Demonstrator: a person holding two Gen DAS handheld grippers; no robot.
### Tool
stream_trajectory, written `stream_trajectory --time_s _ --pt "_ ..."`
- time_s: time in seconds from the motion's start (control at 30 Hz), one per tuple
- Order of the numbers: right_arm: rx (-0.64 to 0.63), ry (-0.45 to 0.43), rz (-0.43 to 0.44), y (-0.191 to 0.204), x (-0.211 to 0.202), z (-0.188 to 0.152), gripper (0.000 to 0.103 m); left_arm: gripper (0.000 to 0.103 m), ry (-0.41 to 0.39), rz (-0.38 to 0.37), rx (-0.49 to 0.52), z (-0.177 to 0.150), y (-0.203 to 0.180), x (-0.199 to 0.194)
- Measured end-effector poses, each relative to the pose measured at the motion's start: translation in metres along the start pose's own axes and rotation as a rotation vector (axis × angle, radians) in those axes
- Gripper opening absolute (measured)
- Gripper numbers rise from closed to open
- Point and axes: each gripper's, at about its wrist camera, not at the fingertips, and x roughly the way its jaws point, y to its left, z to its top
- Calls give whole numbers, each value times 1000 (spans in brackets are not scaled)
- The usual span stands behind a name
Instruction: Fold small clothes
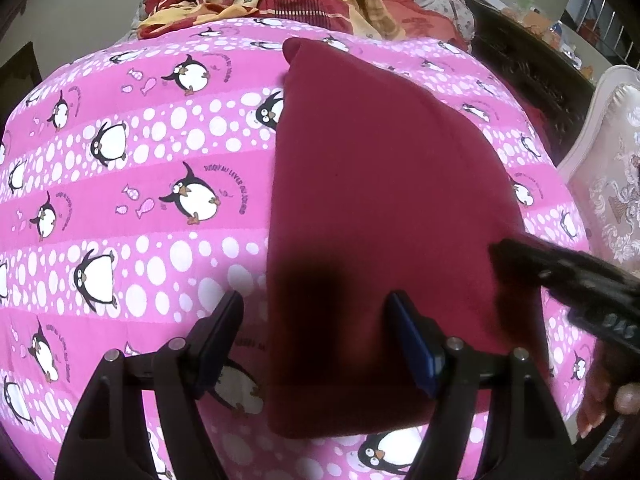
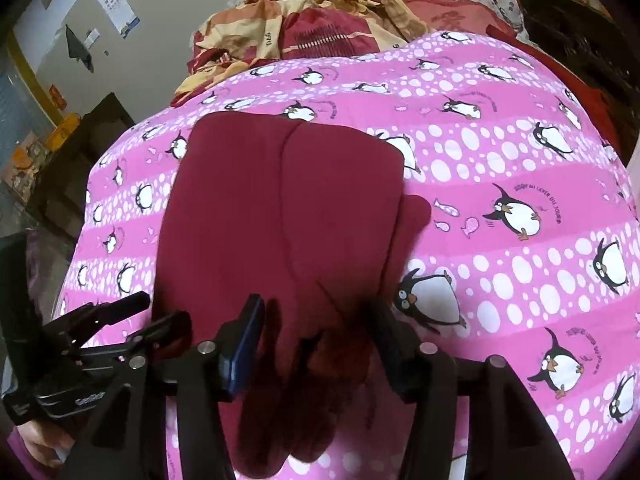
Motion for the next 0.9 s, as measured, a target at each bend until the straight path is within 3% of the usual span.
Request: stream_trajectory --time_s 0.1,0.27,0.47,0.73,0.9 --pt "33 49 0 -8 16 -3 60 75 3 -6 3 2 -1 3" --pt "102 36 62 -24 16 -5 74 79 3 -44 -3 6 1 7" --pt "172 29 173 -40 21 -6 82 85 10 -108 -19 13 10 15" --pt "176 1 262 -43 40 3 86 91 48 -225 -63 23 15 33" --pt "245 -8 351 -52 51 14 87 92 83 -295 -103 30 13 48"
